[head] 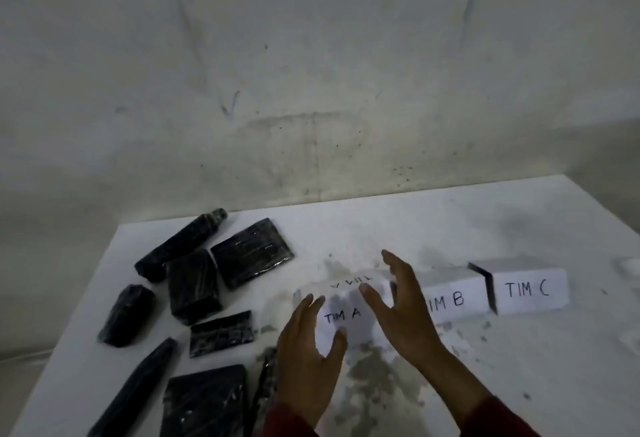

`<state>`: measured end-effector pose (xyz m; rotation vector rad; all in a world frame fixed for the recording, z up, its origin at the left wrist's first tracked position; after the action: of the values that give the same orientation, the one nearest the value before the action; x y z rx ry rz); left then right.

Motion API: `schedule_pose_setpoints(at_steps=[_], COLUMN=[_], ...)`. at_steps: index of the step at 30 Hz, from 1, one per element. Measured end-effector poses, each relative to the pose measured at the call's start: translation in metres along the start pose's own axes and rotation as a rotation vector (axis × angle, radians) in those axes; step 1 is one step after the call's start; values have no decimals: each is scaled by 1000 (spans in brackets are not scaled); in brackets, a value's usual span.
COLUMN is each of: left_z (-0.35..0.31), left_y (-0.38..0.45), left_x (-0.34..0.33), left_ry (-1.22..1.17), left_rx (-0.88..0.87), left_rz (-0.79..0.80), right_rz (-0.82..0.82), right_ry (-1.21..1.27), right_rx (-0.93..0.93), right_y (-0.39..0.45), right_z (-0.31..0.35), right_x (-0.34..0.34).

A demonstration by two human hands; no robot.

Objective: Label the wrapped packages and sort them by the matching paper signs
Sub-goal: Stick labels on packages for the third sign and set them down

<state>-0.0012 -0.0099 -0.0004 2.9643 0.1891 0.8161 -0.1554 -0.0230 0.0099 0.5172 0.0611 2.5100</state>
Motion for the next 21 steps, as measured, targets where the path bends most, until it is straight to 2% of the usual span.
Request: schedule_pose_setpoints(at_steps=[5,8,12,14,18,21], left_z=[43,61,84,90,95,94], left_y=[0,-4,-8,-13,-21,-23], left_x=[26,37,42,41,39,43], left_ry=[111,209,769,951,1119,1161], left_rx=[105,64,-68,-108,-183,-221], left_rz=[-155,-77,99,208,286,297], right_rz=[154,228,348,386,493,510], right_ry=[7,-20,-116,-174,-302,-239], right_rx=[-192,-293,-373,-382,-382,-474], right_y=[-50,-68,-86,-91,-108,-120], right_z=[-10,-18,-28,-32,-41,-39], right_x=[-38,-52,-62,-64,-73,-83])
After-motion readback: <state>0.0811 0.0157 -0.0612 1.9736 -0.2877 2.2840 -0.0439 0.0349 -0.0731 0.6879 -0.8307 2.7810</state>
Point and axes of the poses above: each hand's wrist, its own y-axis towards the middle knuckle, its own x-axis out of the back of the hand, z = x × y, the point moved 1 cm from there along y, towards the middle knuckle, and after that the axes turned 15 degrees about -z, right-handed, at the moved point
